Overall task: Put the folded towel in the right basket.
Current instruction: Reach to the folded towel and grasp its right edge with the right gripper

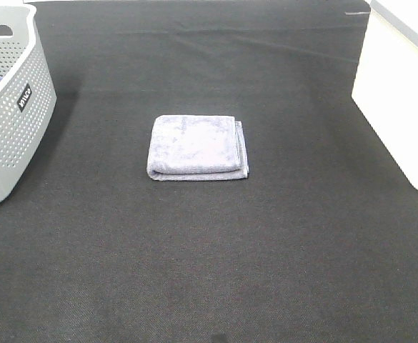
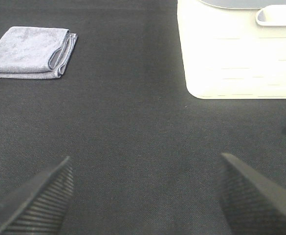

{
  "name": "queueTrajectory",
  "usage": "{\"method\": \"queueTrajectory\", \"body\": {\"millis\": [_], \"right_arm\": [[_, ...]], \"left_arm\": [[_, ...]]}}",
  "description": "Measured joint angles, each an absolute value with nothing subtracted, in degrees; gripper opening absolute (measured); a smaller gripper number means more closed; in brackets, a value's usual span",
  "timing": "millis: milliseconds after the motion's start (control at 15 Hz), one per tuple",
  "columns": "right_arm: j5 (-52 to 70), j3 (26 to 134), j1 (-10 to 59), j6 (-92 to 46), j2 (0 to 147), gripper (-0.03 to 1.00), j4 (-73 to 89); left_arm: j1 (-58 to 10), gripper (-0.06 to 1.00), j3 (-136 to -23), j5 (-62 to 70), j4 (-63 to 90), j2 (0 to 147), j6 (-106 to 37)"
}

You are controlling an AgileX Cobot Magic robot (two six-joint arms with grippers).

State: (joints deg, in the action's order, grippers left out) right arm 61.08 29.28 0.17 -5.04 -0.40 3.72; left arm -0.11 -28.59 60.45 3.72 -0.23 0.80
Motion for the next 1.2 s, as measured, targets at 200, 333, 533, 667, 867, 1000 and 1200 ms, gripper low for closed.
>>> {"method": "queueTrajectory", "body": {"millis": [200,333,533,667,867,1000,1200], "right_arm": [[61.1,29.3,0.2,-5.0,-0.4,0.76,3.7],[61.1,29.3,0.2,-5.0,-0.4,0.76,3.7],[61.1,29.3,0.2,-5.0,-0.4,0.76,3.7],[61.1,29.3,0.2,-5.0,-0.4,0.76,3.7],[61.1,29.3,0.2,-5.0,-0.4,0.76,3.7],[61.1,29.3,0.2,-5.0,-0.4,0.76,3.7],[61.1,29.3,0.2,-5.0,-0.4,0.76,3.7]], "left_arm": [[-0.1,0.97,-28.6,60.4,3.7,-0.2,0.8],[-0.1,0.97,-28.6,60.4,3.7,-0.2,0.8],[-0.1,0.97,-28.6,60.4,3.7,-0.2,0.8],[-0.1,0.97,-28.6,60.4,3.7,-0.2,0.8],[-0.1,0.97,-28.6,60.4,3.7,-0.2,0.8],[-0.1,0.97,-28.6,60.4,3.7,-0.2,0.8],[-0.1,0.97,-28.6,60.4,3.7,-0.2,0.8]]}}
